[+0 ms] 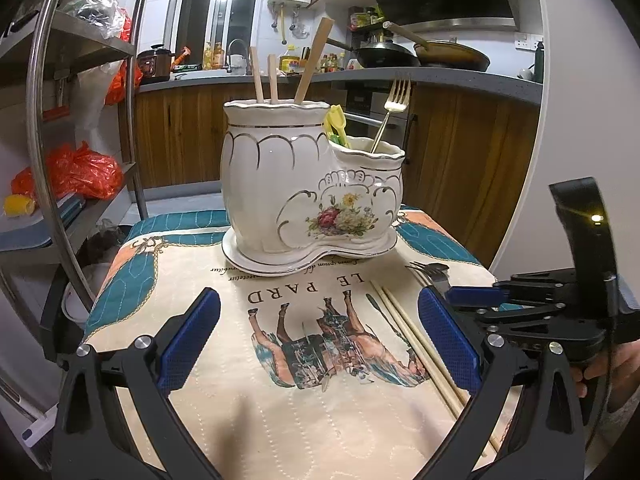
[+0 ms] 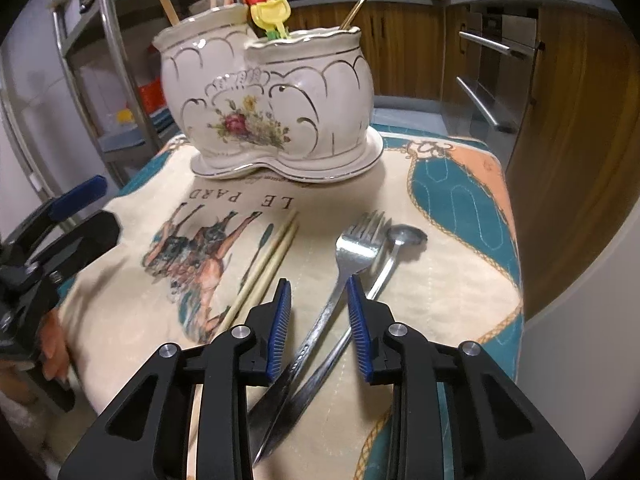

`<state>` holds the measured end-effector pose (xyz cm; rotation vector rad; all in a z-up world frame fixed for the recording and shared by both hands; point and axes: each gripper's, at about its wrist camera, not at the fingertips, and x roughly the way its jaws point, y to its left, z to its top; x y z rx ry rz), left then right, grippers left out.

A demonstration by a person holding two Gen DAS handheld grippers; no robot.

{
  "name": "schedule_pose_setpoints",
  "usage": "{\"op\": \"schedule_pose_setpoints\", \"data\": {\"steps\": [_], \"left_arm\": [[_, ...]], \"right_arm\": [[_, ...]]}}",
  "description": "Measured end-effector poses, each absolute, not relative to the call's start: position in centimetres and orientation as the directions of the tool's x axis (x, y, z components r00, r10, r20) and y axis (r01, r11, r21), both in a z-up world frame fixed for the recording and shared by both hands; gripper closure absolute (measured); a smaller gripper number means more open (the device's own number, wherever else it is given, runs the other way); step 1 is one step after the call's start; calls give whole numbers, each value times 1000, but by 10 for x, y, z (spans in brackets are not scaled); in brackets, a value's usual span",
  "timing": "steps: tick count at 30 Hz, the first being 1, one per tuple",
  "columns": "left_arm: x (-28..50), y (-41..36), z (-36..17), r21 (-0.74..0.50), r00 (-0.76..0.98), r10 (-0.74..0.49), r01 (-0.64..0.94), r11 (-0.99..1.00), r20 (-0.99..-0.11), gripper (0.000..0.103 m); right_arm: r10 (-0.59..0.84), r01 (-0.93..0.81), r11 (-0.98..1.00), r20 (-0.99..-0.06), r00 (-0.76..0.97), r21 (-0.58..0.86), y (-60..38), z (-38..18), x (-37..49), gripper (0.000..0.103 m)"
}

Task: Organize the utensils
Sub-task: 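Grasp the silver fork with right while left moves to a wooden chopstick, then close the left tool on the chopstick while right lifts the silver fork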

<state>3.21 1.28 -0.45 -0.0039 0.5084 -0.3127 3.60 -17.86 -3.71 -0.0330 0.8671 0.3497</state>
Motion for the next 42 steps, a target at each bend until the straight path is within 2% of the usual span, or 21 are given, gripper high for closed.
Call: {"op": "schedule_pose_setpoints", "data": {"steps": [3,4,5,6,10,15,18,19,21,26,28,30,32,35,39,40,41,42], "left_arm": [[32,12,-5,-77,827,-296,297,952,-478,6],[32,12,-5,-74,826,-298,300,951,-479,6],[32,12,-5,-72,824,-300,304,950,-481,6],[32,11,-6,-69,823,-301,307,949,-482,6],[33,9,-7,-85,806,-313,314,946,-503,6],[37,-4,-9,-114,747,-340,338,934,-571,11],[38,-23,-17,-86,694,-336,369,925,-637,19],[38,-26,-19,-77,688,-329,370,926,-647,24],[39,-33,-24,-68,661,-314,370,927,-681,33],[41,-46,-31,-85,605,-321,385,919,-728,50],[41,-53,-33,-67,597,-305,387,920,-742,51],[42,-60,-38,-43,581,-277,382,923,-766,64],[45,-65,-40,-26,578,-258,378,925,-774,65],[51,-74,-40,18,583,-217,370,929,-783,76],[64,-80,-41,23,574,-207,367,930,-792,78],[66,-81,-41,24,571,-209,373,928,-794,83],[69,-81,-41,29,566,-208,380,925,-798,94],[70,-80,-41,31,559,-206,385,923,-803,96]], "right_arm": [[287,-312,943,-761,582,117,-177,-40,41,73],[284,-312,943,-761,583,113,-177,-40,42,75],[265,-310,947,-762,591,89,-176,-40,43,84],[262,-311,947,-760,595,83,-176,-41,43,88],[316,-326,935,-746,586,140,-181,-41,44,96],[420,-356,901,-706,571,248,-192,-36,42,98],[467,-372,880,-669,578,294,-202,-28,38,99],[501,-384,864,-638,585,326,-208,-22,34,99],[510,-391,859,-625,591,332,-210,-19,31,99],[533,-418,846,-566,629,331,-218,-3,21,99],[535,-427,844,-556,636,324,-219,-1,18,99],[534,-431,845,-544,647,318,-221,2,15,99],[533,-439,846,-521,666,303,-223,7,11,99],[527,-449,849,-484,699,276,-228,14,3,99],[518,-456,855,-438,734,247,-230,21,-4,99],[514,-454,858,-428,744,240,-231,22,-5,99],[503,-451,864,-405,763,224,-232,26,-8,99],[504,-452,864,-399,766,223,-233,27,-9,99]]}}
